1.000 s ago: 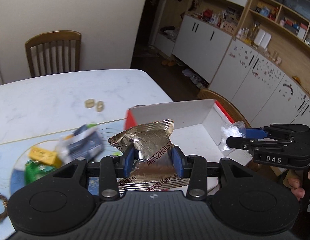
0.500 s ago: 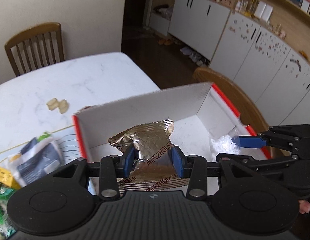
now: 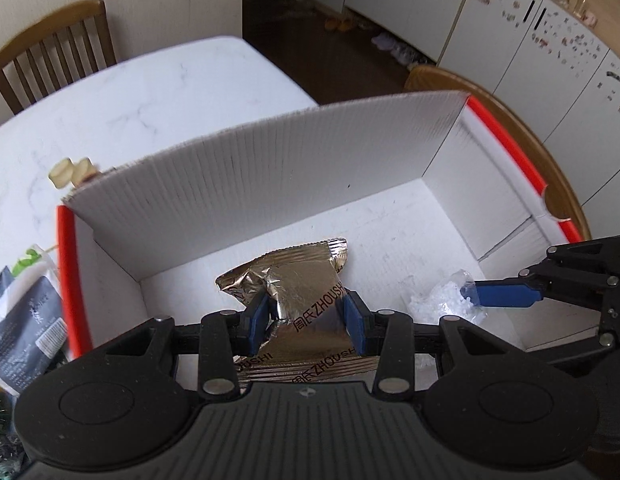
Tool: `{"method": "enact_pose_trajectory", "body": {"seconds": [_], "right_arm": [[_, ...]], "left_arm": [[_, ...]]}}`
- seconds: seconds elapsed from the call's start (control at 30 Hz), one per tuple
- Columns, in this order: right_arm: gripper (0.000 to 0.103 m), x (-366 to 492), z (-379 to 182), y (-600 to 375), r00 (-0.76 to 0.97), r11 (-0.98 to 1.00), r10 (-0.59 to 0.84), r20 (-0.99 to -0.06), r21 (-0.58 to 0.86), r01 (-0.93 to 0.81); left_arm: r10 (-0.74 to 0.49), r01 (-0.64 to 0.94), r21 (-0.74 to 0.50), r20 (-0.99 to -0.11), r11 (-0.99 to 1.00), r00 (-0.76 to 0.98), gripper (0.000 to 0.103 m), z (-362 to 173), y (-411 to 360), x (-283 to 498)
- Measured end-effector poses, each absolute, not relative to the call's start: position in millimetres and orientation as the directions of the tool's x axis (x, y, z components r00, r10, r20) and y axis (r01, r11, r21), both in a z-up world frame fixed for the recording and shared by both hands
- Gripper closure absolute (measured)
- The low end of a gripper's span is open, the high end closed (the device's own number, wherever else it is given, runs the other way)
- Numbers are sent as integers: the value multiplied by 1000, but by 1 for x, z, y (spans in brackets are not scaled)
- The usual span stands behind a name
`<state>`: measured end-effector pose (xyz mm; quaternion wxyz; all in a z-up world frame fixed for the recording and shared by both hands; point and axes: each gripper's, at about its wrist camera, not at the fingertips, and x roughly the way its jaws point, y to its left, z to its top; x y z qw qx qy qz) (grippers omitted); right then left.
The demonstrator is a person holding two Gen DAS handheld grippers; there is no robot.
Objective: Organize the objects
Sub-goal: 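Carry the foil bag and bead bag into the cardboard box with both tools, then open both tools to drop the bags in the box and withdraw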
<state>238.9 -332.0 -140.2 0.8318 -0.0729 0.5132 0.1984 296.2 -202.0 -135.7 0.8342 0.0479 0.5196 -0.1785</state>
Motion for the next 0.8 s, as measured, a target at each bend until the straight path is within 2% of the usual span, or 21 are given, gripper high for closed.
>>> {"method": "enact_pose_trajectory", "body": {"seconds": [0.47, 0.6, 0.73, 0.8], "right_arm": [[63, 250, -155, -326, 299, 901, 228, -927, 84, -426], [56, 251, -152, -327, 307, 900, 238, -921, 90, -426], [42, 247, -146, -330, 327, 898, 257, -910, 99, -429], [42, 246, -143, -331, 341, 901, 261, -903, 100, -423]], "left_arm": [[-221, 334, -98, -909, 937, 354, 62, -142, -205, 304], [-225, 313, -108, -903, 944, 365, 50, -134, -198, 302], [-232, 306, -111, -890, 945, 393, 50, -122, -190, 295], [-243, 302, -120, -879, 946, 410, 50, -114, -184, 292]]}}
